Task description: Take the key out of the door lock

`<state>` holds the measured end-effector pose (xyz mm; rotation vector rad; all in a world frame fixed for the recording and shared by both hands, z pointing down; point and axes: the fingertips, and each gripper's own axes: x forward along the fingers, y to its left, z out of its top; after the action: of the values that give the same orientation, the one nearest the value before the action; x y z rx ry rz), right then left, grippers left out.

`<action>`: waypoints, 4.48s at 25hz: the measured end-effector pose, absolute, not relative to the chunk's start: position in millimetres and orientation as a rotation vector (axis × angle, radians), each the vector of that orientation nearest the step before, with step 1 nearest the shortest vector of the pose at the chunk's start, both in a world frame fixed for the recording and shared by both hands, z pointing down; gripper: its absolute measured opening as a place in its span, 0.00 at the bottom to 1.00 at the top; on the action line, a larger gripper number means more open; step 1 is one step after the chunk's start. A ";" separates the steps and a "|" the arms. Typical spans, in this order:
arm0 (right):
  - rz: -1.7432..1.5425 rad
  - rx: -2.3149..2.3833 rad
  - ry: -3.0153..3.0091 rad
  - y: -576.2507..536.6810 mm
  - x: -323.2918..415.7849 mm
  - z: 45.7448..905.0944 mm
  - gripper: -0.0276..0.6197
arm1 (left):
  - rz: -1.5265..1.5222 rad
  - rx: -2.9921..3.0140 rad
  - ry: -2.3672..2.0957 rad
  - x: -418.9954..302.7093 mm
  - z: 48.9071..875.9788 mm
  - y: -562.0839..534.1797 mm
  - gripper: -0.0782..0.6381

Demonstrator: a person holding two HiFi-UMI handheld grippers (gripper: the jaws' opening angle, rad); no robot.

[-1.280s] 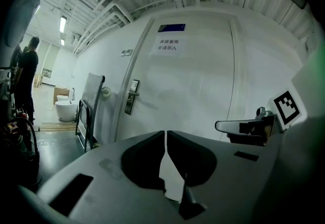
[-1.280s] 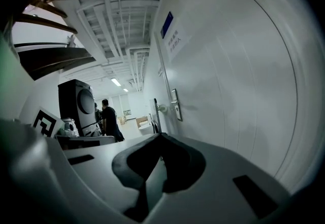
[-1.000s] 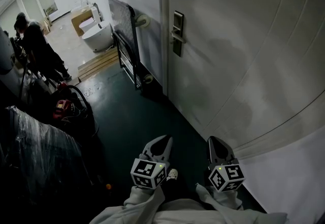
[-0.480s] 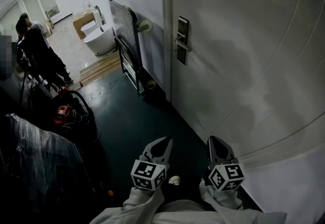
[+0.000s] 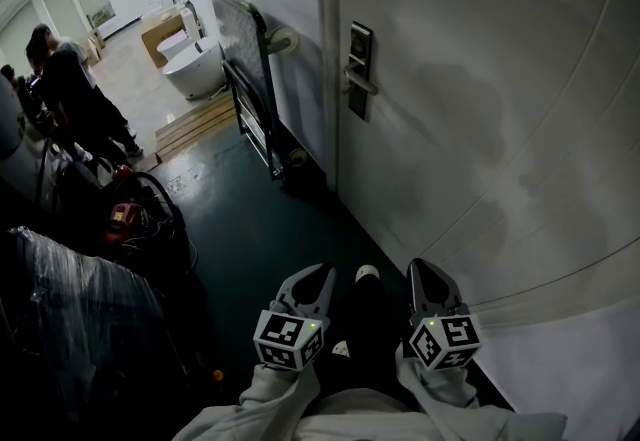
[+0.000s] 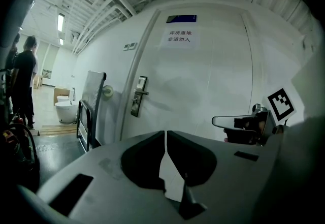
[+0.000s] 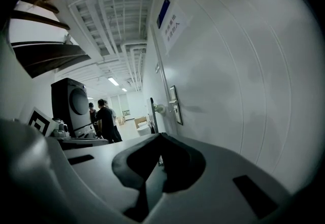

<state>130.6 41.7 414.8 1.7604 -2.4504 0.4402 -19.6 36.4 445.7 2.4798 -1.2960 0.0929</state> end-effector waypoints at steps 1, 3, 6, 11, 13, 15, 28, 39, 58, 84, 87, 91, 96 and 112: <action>0.437 1.755 -2.454 38.4 130.1 414.0 0.12 | 0.091 2.482 -1.292 -17.7 445.3 33.8 0.14; 0.433 1.739 -2.461 30.6 128.5 413.4 0.12 | 0.091 2.480 -1.289 -15.0 445.8 27.1 0.14; 0.421 1.717 -2.469 14.0 127.5 413.5 0.12 | 0.093 2.474 -1.299 -13.8 446.2 10.7 0.14; 0.409 1.689 -2.488 -20.1 128.4 416.6 0.12 | 0.097 2.460 -1.327 -12.6 447.2 -20.6 0.14; 0.406 1.669 -2.500 -35.1 127.0 416.6 0.12 | 0.098 2.454 -1.337 -12.2 446.6 -33.2 0.14; 0.416 1.650 -2.507 -50.5 125.0 416.1 0.12 | 0.099 2.444 -1.352 -12.9 446.5 -47.2 0.14; 0.437 1.616 -2.521 -150.4 137.1 417.0 0.12 | 0.112 2.413 -1.393 -2.8 447.1 -147.8 0.14; 0.441 1.582 -2.542 -229.2 141.0 424.8 0.12 | 0.130 2.405 -1.406 6.4 459.3 -228.5 0.14; 0.378 1.589 -2.522 -274.5 149.8 431.6 0.12 | -0.061 2.339 -1.355 20.9 465.7 -306.9 0.14; 0.460 1.698 -2.389 -308.4 123.2 439.3 0.12 | -0.463 1.890 -0.893 8.1 480.9 -410.0 0.20; 0.492 1.734 -2.367 -314.0 125.4 443.1 0.12 | -0.505 1.835 -0.816 12.3 482.9 -420.1 0.28; 0.493 1.778 -2.349 -320.7 124.7 441.6 0.12 | -0.546 1.755 -0.745 14.5 487.7 -432.2 0.29; 0.494 1.818 -2.329 -323.7 120.6 445.2 0.12 | -0.571 1.726 -0.685 20.8 488.9 -444.4 0.29; 0.494 1.873 -2.291 -317.5 116.0 447.3 0.12 | -0.623 1.639 -0.620 29.8 493.0 -461.3 0.15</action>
<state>116.0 -317.5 447.3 1.8727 -2.2910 0.4936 29.8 -461.3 493.0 1.6389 -0.6199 -0.6226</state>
